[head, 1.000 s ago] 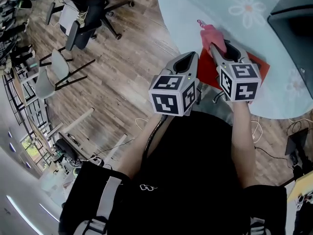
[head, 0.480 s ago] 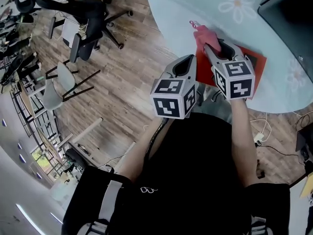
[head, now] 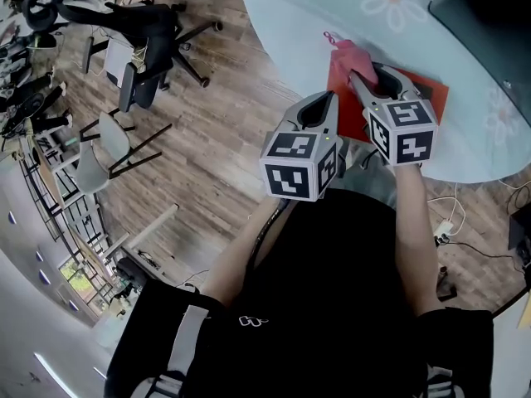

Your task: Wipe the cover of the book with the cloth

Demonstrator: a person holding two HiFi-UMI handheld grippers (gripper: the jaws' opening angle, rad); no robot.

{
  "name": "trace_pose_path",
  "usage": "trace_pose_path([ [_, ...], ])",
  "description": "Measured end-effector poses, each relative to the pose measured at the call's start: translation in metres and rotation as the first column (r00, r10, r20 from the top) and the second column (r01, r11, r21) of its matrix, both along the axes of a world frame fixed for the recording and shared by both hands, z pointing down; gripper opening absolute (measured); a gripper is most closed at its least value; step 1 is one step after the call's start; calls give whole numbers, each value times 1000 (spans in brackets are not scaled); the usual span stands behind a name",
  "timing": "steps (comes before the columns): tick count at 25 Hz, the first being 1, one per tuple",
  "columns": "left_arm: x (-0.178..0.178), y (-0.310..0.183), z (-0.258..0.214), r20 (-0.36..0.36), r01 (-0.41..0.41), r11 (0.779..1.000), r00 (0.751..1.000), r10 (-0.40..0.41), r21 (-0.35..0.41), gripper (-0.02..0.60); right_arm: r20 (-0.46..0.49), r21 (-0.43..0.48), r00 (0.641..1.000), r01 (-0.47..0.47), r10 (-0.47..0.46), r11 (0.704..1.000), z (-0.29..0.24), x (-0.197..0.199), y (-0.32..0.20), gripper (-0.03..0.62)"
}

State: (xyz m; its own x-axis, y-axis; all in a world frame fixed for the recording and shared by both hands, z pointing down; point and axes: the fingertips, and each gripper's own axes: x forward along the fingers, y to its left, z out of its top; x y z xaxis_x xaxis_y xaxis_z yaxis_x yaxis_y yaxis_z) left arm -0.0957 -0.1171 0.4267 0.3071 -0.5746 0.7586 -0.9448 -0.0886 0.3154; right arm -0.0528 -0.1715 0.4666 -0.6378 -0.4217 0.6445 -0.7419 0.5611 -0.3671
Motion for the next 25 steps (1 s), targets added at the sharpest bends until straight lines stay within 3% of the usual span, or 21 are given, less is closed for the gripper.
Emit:
trace_pose_path([
  [25, 42, 12, 6, -40, -103, 994, 994, 101, -29, 11, -10, 10, 993, -120, 120, 993, -1, 56, 5, 161],
])
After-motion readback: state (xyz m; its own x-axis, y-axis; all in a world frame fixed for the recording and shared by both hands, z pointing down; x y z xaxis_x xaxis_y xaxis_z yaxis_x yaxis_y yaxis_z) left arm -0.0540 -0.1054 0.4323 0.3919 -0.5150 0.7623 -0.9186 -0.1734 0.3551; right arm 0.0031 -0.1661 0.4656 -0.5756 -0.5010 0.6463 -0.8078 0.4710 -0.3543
